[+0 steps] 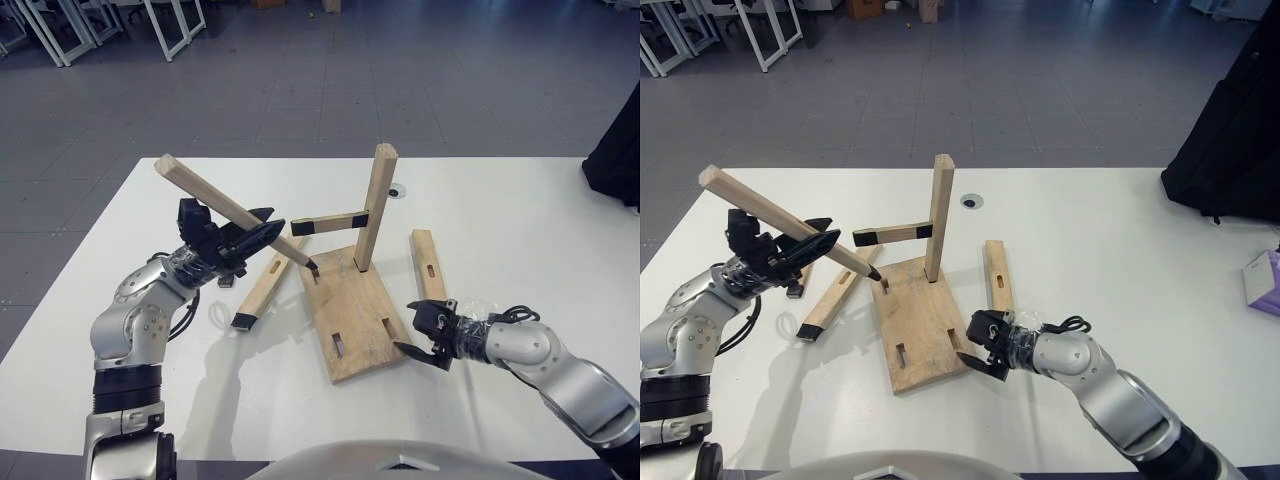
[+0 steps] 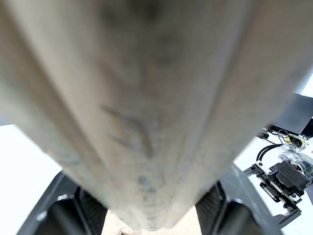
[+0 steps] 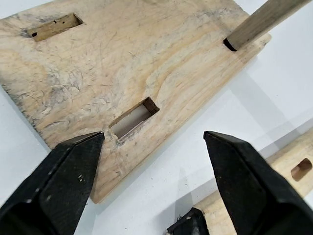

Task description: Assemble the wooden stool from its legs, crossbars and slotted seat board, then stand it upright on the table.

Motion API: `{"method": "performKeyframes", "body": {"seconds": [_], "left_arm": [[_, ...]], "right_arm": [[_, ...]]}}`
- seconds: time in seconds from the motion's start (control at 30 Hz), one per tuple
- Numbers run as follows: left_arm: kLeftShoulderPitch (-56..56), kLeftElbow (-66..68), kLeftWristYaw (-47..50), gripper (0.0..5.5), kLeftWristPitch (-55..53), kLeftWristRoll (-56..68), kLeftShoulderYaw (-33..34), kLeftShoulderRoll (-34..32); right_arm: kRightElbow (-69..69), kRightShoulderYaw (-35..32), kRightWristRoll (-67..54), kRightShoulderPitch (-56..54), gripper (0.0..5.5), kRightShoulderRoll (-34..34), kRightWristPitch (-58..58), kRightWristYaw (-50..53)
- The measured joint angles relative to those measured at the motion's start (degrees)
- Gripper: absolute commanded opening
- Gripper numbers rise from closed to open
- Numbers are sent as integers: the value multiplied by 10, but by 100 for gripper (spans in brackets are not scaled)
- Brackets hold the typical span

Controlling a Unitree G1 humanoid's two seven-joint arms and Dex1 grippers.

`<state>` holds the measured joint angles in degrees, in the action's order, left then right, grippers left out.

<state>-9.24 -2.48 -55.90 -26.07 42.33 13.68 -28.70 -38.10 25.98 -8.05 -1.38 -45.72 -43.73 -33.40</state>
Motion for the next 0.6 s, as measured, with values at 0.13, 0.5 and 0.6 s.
{"method": "performKeyframes", "body": {"seconds": [0.13, 0.5, 0.6], "left_arm": [[0, 0, 0, 203, 2, 0, -3, 1], [4, -1, -7, 203, 14, -3, -6, 1], [4, -1, -10, 203, 15, -4, -6, 1]], "right_arm": [[21, 7, 12, -15, 376, 23, 6, 3], [52, 11, 26, -36, 376, 29, 16, -18], [63, 4, 29, -36, 376, 21, 33, -31]]}}
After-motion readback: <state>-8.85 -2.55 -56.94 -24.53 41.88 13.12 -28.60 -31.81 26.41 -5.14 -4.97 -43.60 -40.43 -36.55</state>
